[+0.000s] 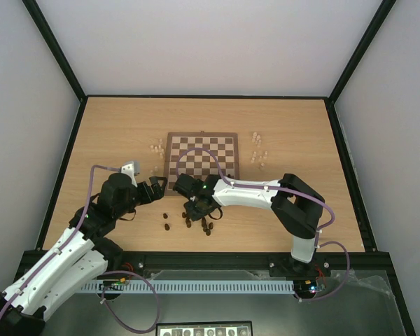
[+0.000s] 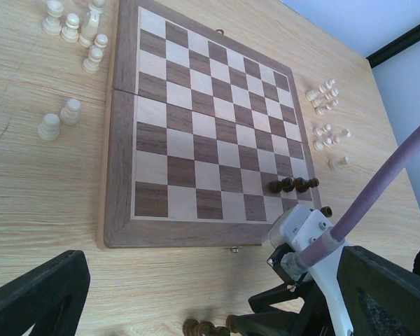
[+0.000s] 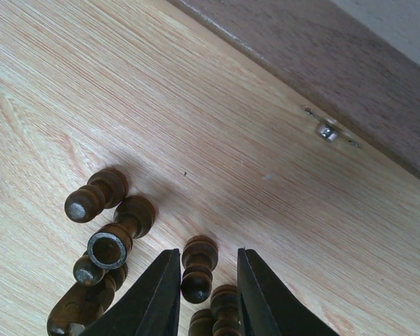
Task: Set up the chess pieces on the board
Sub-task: Pick up the chess piece at the center of the board.
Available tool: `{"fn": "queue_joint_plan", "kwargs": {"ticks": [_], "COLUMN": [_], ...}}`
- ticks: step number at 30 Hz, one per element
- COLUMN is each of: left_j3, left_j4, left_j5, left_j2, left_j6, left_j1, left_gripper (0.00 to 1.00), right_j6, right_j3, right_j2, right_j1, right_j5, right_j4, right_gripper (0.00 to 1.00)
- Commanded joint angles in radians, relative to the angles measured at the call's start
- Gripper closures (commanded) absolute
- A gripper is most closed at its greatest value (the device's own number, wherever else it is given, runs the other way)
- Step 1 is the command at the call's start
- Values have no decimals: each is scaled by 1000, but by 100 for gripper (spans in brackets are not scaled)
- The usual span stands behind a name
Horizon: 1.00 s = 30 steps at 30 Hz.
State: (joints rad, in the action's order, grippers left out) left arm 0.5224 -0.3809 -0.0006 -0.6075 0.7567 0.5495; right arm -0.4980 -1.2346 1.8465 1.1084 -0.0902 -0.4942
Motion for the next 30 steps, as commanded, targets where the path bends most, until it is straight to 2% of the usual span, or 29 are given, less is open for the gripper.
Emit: {"fn": "queue_joint_plan", "kwargs": {"ticks": [1, 15, 21, 30], "left_j3": [-5, -7, -7, -6], "left_j4": [0, 1, 3, 4], "left_j5": [5, 5, 6, 5], "left_j2": [8, 8, 5, 6], "left_j6": [7, 9, 7, 6], "left_j1": [1, 1, 0, 0], "left_gripper": [1, 0, 1, 0], "right_j6": [-3, 6, 21, 72], "right_j3": [16, -17, -105, -225], "right_j2": [23, 39, 7, 7], "right_j1": [8, 8, 3, -126], "right_j5": [0, -21, -96, -117], "right_j4": [-51, -61, -120, -150], "right_gripper": [77, 90, 90, 90]}}
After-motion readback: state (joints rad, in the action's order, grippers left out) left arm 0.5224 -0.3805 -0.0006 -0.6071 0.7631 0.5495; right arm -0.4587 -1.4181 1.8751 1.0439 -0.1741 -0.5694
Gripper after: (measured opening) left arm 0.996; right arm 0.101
